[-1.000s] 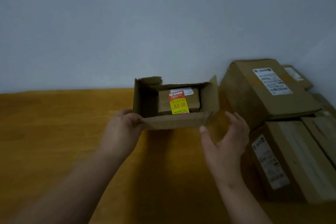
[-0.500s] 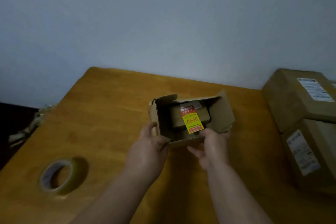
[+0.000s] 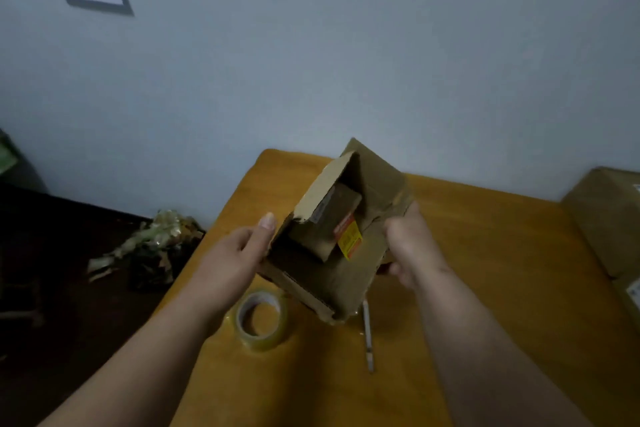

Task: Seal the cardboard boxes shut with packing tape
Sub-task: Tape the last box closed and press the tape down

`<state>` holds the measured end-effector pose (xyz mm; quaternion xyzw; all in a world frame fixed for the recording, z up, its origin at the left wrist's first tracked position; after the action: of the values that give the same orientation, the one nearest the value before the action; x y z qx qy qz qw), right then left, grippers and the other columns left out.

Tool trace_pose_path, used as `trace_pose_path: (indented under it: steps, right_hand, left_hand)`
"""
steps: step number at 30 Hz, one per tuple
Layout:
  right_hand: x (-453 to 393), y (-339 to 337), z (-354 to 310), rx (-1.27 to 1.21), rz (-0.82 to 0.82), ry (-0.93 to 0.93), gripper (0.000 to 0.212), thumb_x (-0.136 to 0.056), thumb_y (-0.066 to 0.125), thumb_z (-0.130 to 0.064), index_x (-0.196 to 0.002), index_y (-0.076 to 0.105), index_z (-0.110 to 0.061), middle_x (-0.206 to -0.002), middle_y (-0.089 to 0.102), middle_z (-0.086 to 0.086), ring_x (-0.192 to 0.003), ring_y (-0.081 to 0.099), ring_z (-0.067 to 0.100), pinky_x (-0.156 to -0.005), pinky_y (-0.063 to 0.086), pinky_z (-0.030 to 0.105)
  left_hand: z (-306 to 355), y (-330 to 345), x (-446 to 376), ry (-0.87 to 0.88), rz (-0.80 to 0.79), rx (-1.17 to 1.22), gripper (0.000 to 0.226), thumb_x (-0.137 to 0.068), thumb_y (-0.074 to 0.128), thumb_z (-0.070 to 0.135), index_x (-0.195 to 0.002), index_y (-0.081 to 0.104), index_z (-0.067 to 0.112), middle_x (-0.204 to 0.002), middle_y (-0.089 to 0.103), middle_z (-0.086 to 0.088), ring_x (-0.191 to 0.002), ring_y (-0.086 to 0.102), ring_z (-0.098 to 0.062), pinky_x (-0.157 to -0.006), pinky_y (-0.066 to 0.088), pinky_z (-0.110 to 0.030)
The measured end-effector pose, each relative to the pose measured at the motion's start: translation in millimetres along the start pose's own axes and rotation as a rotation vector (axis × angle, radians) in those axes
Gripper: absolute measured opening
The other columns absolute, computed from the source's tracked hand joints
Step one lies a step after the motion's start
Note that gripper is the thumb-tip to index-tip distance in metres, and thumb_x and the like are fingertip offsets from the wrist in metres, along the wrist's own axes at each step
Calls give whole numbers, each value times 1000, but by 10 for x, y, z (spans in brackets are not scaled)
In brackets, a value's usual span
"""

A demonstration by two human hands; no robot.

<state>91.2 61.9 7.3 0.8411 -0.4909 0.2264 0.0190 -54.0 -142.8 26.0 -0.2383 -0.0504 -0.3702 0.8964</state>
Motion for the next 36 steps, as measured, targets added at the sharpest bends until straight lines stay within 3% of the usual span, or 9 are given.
trace_pose_path:
  steps: [3, 6, 10, 14, 19, 25, 30, 33, 36]
  right_hand:
    - [145, 491, -174, 205, -48, -64, 60, -97, 35, -10, -150, 24, -35, -126, 55, 4, -88, 56, 22, -59, 47, 32]
    - [276, 927, -341, 349, -83, -151, 56, -98, 37, -9, -150, 29, -28, -119, 52, 1, -95, 55, 24, -57, 40, 28]
    - [332, 1389, -488, 461, -116, -250, 62, -98, 51, -17, -153, 25, -28, -120, 57, 4, -96, 63, 22, -77, 58, 38]
    - [243, 1669, -312, 493, -232, -189, 86, -89, 67, -24, -157, 15, -26, -152, 39, 3, -132, 45, 23, -91, 43, 30]
    - [-53, 1685, -133, 402, -331, -68, 63, -93, 61, -24, -149, 33, -28, -143, 46, -5, -114, 51, 16, -86, 48, 33]
    - [-685, 1334, -36, 364, -194, 32, 40, -90, 57, -18, -129, 57, -29, -123, 59, -3, -102, 57, 17, -77, 52, 34]
    - [-1112, 1143, 109, 559, -274, 48, 46, -89, 55, -5, -129, 63, -25, -135, 58, 1, -120, 54, 21, -88, 46, 29]
    - [-1268, 1046, 229, 506, -215, 56, 50, -89, 64, -12, -137, 55, -24, -144, 50, 3, -126, 49, 22, -104, 43, 33]
    - [-1297, 929, 374, 341, -72, 111, 67, -87, 72, -28, -146, 40, -25, -151, 38, 5, -134, 42, 27, -101, 40, 38]
  left_hand:
    - [-140, -295, -21, -35, -166, -118, 90, -63, 54, 87, -128, 52, 25, -108, 62, 9, -95, 64, -10, -75, 55, -28]
    - [-300, -503, -88, -50, -254, -180, 83, -76, 71, 59, -145, 34, 34, -116, 58, 7, -93, 67, -14, -72, 60, -30]
    - [-524, -784, -305, -43, -160, -267, 46, -102, 46, 24, -146, 37, 35, -107, 65, -4, -82, 66, -20, -61, 58, -31]
    - [-725, -979, -548, -207, 6, 83, 23, -104, 40, 26, -121, 55, 26, -108, 65, -8, -94, 64, -31, -80, 59, -50]
    - [-810, -825, -806, -335, 80, 357, 33, -104, 43, 27, -136, 48, 28, -111, 63, -5, -99, 63, -29, -83, 58, -51]
    - [-801, -146, -900, -478, -191, 335, 63, -90, 52, 61, -144, 35, 33, -130, 55, -5, -106, 60, -27, -73, 59, -44]
    - [-815, -612, -1327, -192, 324, 81, 72, -95, 59, 26, -154, 18, 29, -153, 26, -6, -135, 36, -31, -106, 37, -45]
    - [-857, -542, -1593, -100, 155, -209, 87, -84, 63, 10, -153, 18, 38, -156, 22, -2, -141, 25, -31, -110, 34, -51]
    - [-974, -402, -1706, -125, -25, -85, 81, -86, 68, 17, -148, 25, 47, -130, 46, 2, -119, 47, -26, -92, 45, -42]
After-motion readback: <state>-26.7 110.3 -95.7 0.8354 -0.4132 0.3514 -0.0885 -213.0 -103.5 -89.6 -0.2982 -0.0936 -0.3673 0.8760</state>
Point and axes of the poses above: each hand's wrist, its own x-axis away from the middle knuckle, its own y-axis out of the palm, z = x × y, the point moved 8 cm from there along -x, towards the middle knuckle
